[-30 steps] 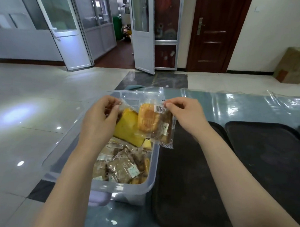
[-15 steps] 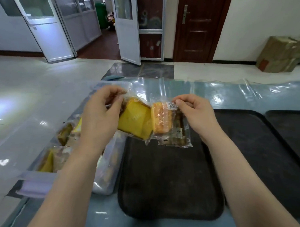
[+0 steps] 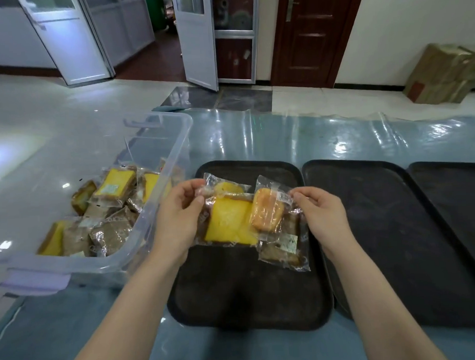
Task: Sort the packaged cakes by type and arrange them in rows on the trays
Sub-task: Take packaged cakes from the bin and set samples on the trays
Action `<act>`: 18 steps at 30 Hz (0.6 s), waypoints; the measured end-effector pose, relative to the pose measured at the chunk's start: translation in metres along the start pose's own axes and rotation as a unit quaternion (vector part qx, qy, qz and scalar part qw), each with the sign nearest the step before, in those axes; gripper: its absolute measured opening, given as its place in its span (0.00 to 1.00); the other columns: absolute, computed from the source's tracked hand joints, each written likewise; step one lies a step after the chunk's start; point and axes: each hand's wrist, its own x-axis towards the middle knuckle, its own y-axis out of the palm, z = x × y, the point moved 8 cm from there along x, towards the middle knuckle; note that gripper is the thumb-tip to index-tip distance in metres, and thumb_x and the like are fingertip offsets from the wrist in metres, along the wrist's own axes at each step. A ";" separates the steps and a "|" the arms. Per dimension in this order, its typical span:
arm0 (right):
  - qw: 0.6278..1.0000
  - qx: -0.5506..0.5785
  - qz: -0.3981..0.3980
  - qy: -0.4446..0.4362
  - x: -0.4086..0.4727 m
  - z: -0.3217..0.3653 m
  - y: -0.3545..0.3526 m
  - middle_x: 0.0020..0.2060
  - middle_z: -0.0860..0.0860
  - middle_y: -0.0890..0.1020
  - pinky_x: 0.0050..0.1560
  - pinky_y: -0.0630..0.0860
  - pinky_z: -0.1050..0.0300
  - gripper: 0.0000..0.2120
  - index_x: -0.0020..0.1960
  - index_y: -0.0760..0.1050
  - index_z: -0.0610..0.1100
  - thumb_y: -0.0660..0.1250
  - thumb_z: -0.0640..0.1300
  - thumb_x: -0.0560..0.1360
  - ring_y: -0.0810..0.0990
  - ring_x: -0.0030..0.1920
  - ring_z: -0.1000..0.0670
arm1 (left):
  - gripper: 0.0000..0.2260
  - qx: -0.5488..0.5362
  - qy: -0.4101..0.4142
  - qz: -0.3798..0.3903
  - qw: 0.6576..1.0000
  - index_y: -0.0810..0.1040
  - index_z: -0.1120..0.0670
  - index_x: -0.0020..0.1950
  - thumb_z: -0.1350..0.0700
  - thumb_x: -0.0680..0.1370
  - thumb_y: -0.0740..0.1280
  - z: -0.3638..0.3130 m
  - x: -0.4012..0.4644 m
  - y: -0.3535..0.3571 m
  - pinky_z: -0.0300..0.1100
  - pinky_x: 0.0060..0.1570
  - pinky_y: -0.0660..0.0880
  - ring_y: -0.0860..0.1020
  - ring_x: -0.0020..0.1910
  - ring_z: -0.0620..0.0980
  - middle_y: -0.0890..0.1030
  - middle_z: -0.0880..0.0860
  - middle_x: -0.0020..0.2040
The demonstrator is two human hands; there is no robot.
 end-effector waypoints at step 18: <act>0.992 -0.005 0.036 0.124 -0.035 -0.118 0.025 0.44 0.52 0.86 0.53 0.81 0.50 0.07 0.50 0.83 0.51 0.67 0.42 0.80 0.84 0.50 0.50 | 0.15 -0.244 -0.287 -0.147 0.915 0.77 0.59 0.58 0.74 0.78 0.60 0.183 -0.068 -0.024 0.53 0.58 0.75 0.78 0.47 0.53 0.79 0.57 0.48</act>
